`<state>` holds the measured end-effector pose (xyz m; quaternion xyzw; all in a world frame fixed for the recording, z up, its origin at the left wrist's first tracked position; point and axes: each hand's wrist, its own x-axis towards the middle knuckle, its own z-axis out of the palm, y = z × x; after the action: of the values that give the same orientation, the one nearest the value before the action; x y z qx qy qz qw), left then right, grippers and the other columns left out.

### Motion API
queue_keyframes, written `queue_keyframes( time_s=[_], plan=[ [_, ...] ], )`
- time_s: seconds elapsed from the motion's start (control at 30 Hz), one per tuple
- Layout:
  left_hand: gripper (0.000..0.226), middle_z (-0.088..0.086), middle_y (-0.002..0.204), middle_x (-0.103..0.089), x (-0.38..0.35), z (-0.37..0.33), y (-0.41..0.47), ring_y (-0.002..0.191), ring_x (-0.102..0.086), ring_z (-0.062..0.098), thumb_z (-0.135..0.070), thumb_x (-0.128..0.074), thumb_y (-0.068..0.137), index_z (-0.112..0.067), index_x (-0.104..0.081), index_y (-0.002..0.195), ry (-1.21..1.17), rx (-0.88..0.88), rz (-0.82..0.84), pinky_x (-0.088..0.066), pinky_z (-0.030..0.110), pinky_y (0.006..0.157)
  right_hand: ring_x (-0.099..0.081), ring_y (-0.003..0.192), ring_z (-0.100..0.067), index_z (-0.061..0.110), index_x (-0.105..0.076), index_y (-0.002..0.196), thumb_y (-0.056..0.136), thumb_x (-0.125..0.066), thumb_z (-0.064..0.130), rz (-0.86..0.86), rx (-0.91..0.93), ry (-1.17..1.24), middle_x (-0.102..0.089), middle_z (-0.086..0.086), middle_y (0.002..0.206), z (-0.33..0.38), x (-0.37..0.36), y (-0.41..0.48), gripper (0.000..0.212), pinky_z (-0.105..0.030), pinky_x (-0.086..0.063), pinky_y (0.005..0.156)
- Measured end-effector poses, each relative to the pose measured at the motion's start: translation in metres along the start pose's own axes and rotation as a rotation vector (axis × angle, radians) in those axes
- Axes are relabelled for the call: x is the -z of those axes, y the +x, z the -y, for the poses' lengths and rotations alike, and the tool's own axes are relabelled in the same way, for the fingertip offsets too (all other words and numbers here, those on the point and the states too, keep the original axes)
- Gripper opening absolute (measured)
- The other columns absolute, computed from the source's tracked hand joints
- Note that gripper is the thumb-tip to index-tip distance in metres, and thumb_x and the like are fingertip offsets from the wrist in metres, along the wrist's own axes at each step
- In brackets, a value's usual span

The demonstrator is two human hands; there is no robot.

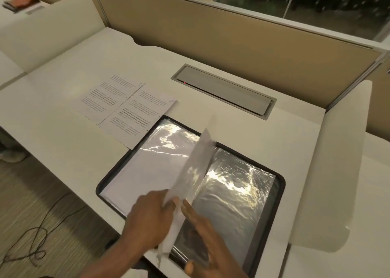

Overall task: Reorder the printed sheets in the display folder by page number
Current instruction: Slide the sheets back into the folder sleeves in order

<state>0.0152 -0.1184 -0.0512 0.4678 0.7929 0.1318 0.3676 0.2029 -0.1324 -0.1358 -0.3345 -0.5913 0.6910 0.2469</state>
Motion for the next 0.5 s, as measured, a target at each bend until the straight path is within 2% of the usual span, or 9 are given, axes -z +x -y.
queue_keyframes(
  time_s=[0.07, 0.1, 0.17, 0.23, 0.3, 0.37, 0.43, 0.5],
  plan=[
    [0.025, -0.010, 0.100, -0.078, 0.019, 0.013, 0.012, 0.087, -0.073, 0.008, -0.046, -0.060, 0.104, -0.030, -0.075, 0.116, -0.011, 0.046, -0.033, -0.063, 0.034, 0.082, -0.020, 0.158, -0.006, 0.037, -0.034, 0.162, 0.084, -0.075, 0.067, 0.023, 0.032, -0.318, -0.021, 0.020, 0.172, -0.005, -0.004, 0.014, 0.094, -0.023, -0.025, 0.124],
    [0.028, -0.009, 0.099, -0.078, 0.028, 0.020, 0.019, 0.086, -0.073, 0.008, -0.048, -0.062, 0.102, -0.029, -0.076, 0.117, 0.013, 0.067, -0.045, -0.064, 0.037, 0.081, -0.009, 0.159, -0.002, 0.040, -0.023, 0.165, 0.082, -0.072, 0.076, 0.042, 0.027, -0.502, -0.008, 0.025, 0.172, -0.004, -0.007, 0.024, 0.103, -0.024, -0.019, 0.126],
    [0.039, -0.005, 0.106, -0.077, 0.046, 0.034, 0.038, 0.088, -0.072, 0.012, -0.054, -0.066, 0.098, -0.026, -0.074, 0.126, 0.109, 0.097, -0.080, -0.063, 0.037, 0.080, 0.007, 0.158, 0.001, 0.048, -0.008, 0.165, 0.078, -0.060, 0.091, 0.034, -0.030, -0.704, 0.009, 0.031, 0.170, -0.007, -0.014, 0.047, 0.110, -0.036, -0.011, 0.130],
    [0.049, -0.002, 0.120, -0.074, 0.067, 0.043, 0.058, 0.096, -0.071, 0.016, -0.052, -0.071, 0.097, -0.025, -0.068, 0.138, 0.199, 0.112, -0.093, -0.059, 0.032, 0.080, 0.014, 0.157, 0.002, 0.048, -0.005, 0.165, 0.076, -0.049, 0.098, 0.034, -0.104, -0.759, 0.016, 0.033, 0.168, -0.006, -0.025, 0.068, 0.111, -0.043, -0.009, 0.131],
    [0.052, -0.002, 0.130, -0.070, 0.089, 0.054, 0.082, 0.107, -0.069, 0.020, -0.047, -0.075, 0.096, -0.025, -0.065, 0.141, 0.247, 0.136, -0.084, -0.056, 0.031, 0.085, 0.015, 0.157, 0.002, 0.047, -0.008, 0.165, 0.075, -0.040, 0.102, 0.000, -0.151, -0.759, 0.016, 0.033, 0.168, -0.007, -0.034, 0.087, 0.110, -0.045, -0.009, 0.131],
    [0.050, -0.002, 0.130, -0.069, 0.104, 0.070, 0.106, 0.110, -0.067, 0.021, -0.045, -0.078, 0.093, -0.027, -0.066, 0.138, 0.268, 0.154, -0.068, -0.056, 0.033, 0.090, 0.013, 0.157, 0.001, 0.045, -0.015, 0.165, 0.075, -0.035, 0.103, -0.045, -0.185, -0.779, 0.012, 0.031, 0.170, -0.013, -0.044, 0.099, 0.109, -0.045, -0.011, 0.132],
    [0.046, -0.005, 0.115, -0.071, 0.112, 0.091, 0.132, 0.101, -0.067, 0.018, -0.048, -0.082, 0.088, -0.028, -0.072, 0.127, 0.275, 0.153, -0.027, -0.058, 0.035, 0.085, 0.005, 0.158, -0.002, 0.044, -0.030, 0.161, 0.077, -0.040, 0.101, -0.146, -0.181, -0.783, 0.001, 0.029, 0.171, -0.022, -0.054, 0.112, 0.103, -0.045, -0.019, 0.130],
    [0.043, -0.007, 0.102, -0.069, 0.114, 0.111, 0.152, 0.092, -0.066, 0.014, -0.051, -0.084, 0.083, -0.025, -0.073, 0.117, 0.258, 0.145, 0.035, -0.057, 0.032, 0.077, -0.013, 0.156, -0.005, 0.041, -0.049, 0.151, 0.078, -0.051, 0.096, -0.284, -0.134, -0.776, -0.018, 0.023, 0.169, -0.033, -0.064, 0.123, 0.092, -0.045, -0.034, 0.123]
  ],
)
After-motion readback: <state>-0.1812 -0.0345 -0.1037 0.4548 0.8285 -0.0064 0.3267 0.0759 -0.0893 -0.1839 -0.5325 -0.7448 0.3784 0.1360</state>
